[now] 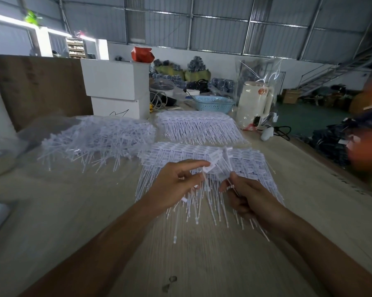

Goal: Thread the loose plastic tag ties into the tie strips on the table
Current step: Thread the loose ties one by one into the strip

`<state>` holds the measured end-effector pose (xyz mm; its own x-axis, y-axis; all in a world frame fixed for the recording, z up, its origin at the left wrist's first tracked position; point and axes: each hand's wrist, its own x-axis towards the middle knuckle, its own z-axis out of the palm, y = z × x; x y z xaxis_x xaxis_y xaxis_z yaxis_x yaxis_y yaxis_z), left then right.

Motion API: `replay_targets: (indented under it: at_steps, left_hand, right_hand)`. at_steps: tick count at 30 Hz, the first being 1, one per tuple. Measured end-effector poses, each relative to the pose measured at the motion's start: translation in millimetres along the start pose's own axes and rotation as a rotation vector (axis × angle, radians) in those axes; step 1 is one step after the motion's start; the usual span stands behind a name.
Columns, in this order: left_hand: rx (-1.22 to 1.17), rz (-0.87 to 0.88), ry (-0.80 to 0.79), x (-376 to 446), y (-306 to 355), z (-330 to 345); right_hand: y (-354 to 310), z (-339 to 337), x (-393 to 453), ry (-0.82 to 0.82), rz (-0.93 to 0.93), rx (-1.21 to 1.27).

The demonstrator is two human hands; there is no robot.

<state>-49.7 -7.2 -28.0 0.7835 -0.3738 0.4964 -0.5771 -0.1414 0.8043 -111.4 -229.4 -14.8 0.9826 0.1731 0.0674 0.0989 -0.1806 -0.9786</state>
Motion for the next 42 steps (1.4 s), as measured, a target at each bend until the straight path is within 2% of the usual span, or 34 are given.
replay_targets:
  at_steps: [7,10,14,18,23,29,35,39,42]
  left_hand:
    - [0.390,0.237,0.059,-7,3,14]
    - [0.434,0.246,0.028,-10,10,23]
    - [0.537,0.214,-0.076,-10,13,30]
    - [0.488,0.173,-0.097,-11,15,31]
    - [0.449,0.151,-0.072,-10,12,23]
    - [0.563,0.205,-0.003,-9,9,18]
    - [0.682,0.330,0.124,-10,11,15]
    - [0.740,0.411,0.102,-10,12,14]
    - [0.701,0.384,0.053,-10,9,13]
  right_hand:
    - [1,6,4,0.137,0.097,0.208]
    - [0,13,-1,0.085,0.115,0.178]
    - [0,22,-4,0.014,0.049,0.028]
    - [0,20,-2,0.095,0.008,-0.004]
    - [-1,14,2,0.189,0.035,0.145]
    - [-1,13,1,0.175,0.056,0.262]
    - [-6,15,-1,0.121,0.101,0.194]
    - [-8,16,-4,0.120,0.051,0.147]
    - [-9,19,-6,0.116,-0.014,0.077]
